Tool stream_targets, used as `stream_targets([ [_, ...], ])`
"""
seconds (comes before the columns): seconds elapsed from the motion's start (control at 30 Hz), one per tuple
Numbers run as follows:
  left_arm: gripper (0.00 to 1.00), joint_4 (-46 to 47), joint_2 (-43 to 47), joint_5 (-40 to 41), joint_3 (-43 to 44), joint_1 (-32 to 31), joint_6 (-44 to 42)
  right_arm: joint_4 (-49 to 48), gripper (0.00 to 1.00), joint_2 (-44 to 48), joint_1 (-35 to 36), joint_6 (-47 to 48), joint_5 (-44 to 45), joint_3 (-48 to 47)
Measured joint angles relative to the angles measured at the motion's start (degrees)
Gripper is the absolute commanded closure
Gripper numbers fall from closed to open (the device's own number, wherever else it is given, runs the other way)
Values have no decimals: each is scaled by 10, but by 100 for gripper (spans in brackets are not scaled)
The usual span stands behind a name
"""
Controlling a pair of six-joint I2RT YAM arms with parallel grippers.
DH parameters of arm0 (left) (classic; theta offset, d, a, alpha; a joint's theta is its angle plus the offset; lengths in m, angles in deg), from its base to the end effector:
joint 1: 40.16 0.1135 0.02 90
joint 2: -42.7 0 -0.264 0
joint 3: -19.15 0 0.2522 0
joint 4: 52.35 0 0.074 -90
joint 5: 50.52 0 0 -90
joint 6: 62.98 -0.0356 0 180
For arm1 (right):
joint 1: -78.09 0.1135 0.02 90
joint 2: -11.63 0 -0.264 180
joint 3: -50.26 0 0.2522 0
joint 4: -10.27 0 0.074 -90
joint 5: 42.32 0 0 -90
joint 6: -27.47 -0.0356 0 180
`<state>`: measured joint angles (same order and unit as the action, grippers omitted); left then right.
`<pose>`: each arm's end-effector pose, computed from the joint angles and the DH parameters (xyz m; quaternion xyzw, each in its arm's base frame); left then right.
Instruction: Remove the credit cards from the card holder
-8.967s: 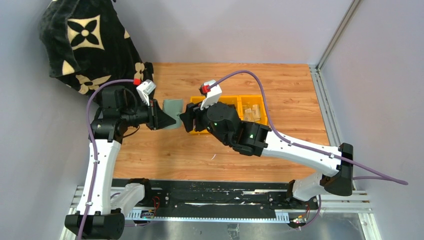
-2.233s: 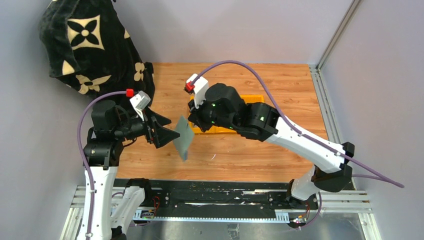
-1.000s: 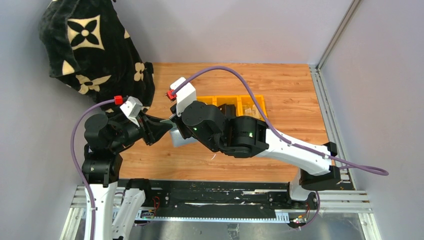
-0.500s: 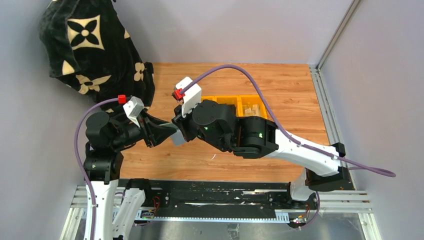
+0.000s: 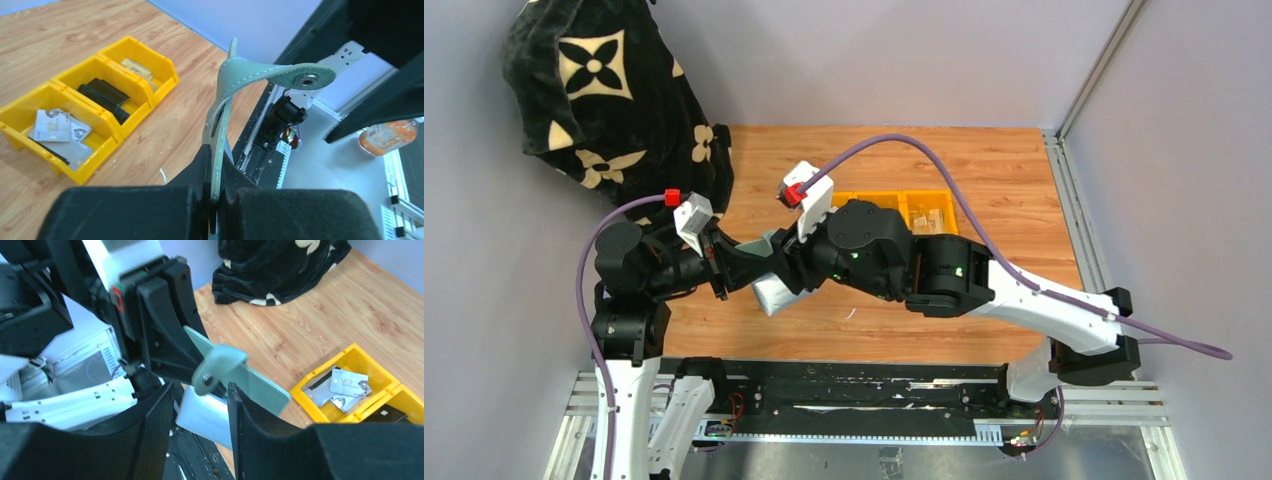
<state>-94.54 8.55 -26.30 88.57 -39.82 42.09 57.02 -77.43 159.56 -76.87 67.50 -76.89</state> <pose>0.0956 -0.0319 0.3967 0.2726 0.6711 -0.4745 0.5002 0.0595 0.3151 0.5169 -0.3196 0.6846 0.3889 0.5272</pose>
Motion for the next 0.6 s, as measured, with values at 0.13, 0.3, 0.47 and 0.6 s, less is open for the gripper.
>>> stream_targets([
  [0.13,100,3,-8,-7,8,0,30,-13,27,49,-39,4,-71,66],
  [0.3,100,28,-23,-15,26,0,95,-48,18,181,-115,20,-183,218],
  [0.47,100,85,-34,-26,34,0,196,-121,16,314,-164,29,-267,364],
  [0.6,100,124,-45,-31,40,0,271,-198,16,373,-181,34,-314,481],
])
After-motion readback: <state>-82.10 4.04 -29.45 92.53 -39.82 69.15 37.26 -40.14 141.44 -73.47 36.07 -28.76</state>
